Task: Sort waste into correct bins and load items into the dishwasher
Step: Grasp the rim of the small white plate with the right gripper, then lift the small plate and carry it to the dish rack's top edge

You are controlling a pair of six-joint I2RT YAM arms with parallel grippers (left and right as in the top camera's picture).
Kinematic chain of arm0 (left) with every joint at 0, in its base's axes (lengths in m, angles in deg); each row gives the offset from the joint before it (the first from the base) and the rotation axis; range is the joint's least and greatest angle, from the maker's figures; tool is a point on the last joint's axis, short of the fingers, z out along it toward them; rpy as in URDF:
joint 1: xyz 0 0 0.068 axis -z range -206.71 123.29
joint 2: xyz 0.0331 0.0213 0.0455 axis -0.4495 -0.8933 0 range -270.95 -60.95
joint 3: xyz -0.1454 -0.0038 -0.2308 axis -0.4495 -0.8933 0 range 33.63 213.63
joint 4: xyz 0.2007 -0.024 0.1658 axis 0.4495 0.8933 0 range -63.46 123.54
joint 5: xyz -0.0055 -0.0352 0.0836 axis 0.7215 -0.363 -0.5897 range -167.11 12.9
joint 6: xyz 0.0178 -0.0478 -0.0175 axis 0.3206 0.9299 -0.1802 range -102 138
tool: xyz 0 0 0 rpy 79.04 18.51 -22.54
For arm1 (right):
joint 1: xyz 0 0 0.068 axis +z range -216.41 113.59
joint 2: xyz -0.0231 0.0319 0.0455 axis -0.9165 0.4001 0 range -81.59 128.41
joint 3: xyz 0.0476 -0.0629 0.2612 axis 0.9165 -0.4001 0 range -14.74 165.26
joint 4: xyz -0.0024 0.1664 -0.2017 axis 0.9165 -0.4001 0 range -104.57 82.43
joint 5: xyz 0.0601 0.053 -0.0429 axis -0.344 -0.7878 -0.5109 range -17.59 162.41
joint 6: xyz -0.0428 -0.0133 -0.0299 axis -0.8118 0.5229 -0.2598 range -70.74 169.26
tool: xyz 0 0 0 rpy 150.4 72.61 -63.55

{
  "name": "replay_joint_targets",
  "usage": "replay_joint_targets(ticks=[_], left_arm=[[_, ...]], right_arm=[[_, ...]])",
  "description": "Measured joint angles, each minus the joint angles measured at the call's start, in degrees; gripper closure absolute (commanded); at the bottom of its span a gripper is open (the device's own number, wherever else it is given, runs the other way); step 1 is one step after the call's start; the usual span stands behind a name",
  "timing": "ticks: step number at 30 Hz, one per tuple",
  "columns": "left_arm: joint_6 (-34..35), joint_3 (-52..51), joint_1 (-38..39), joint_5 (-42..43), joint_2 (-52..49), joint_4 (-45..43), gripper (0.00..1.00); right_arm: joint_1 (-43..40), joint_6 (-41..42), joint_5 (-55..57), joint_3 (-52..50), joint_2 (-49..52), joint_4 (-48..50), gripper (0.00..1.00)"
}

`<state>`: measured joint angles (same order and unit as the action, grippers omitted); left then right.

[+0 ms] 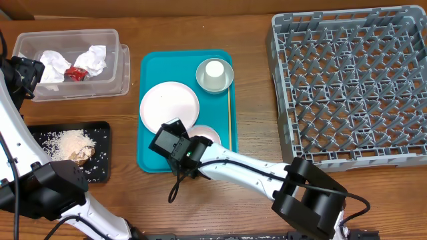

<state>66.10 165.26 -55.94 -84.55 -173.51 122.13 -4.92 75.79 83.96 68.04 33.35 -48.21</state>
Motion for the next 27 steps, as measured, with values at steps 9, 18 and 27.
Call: replay_joint_targets(ticks=[9,18,27], left_arm=[[0.00,0.00,0.00,0.02,0.00,0.00,0.00],[0.00,0.00,0.00,0.02,0.00,0.00,0.00],[0.00,0.00,0.00,0.02,0.00,-0.02,0.00]], right_arm=[[-1.53,0.22,0.63,10.82,-0.24,-14.01,0.96],[-19.65,-5.70,0.17,20.81,-8.09,-20.59,0.96],[-63.01,-13.00,-32.61,23.41,-12.39,-12.26,0.96]])
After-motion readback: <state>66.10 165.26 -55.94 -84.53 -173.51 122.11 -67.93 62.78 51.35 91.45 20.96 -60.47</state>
